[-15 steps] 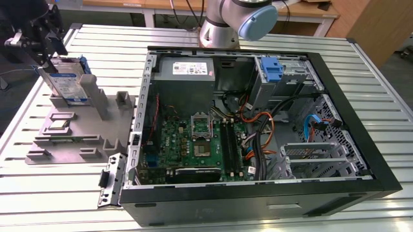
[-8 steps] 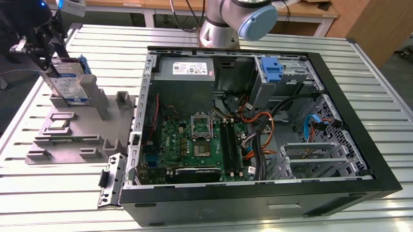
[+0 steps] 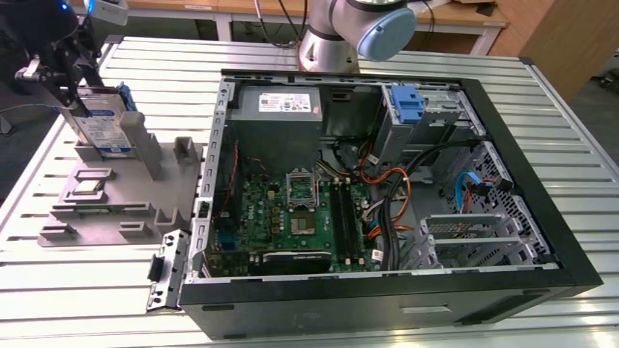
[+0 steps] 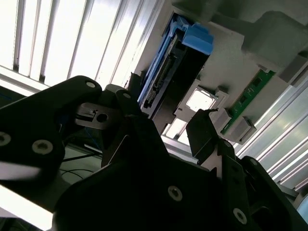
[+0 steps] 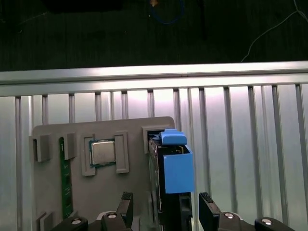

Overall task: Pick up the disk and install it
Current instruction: 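Pick up the disk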

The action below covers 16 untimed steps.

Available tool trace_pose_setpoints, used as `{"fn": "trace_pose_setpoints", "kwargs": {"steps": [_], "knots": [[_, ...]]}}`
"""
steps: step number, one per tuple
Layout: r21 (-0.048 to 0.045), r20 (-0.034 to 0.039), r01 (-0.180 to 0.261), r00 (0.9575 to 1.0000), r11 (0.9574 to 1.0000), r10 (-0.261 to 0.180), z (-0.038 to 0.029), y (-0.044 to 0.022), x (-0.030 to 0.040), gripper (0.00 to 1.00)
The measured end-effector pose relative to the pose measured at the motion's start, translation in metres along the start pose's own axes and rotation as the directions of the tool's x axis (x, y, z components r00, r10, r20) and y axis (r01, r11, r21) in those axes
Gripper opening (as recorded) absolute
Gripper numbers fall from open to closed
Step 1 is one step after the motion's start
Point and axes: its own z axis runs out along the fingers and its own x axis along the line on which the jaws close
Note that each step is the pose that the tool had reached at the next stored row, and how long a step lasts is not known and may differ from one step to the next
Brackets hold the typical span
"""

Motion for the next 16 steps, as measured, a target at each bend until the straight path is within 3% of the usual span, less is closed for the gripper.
{"fn": "trace_pose_setpoints", "kwargs": {"steps": [4,9,16], "knots": [[-0.0022,-0.0018,0.034,0.9994,0.9994,-0.034,0.0009,0.0001,-0.0005,0.65],[-0.0021,-0.0018,0.035,0.9994,0.9994,-0.035,0.0024,0.0004,-0.0048,0.65],[-0.0020,-0.0024,0.035,0.9994,0.9994,-0.035,0.0029,0.0004,-0.0051,0.65]]}}
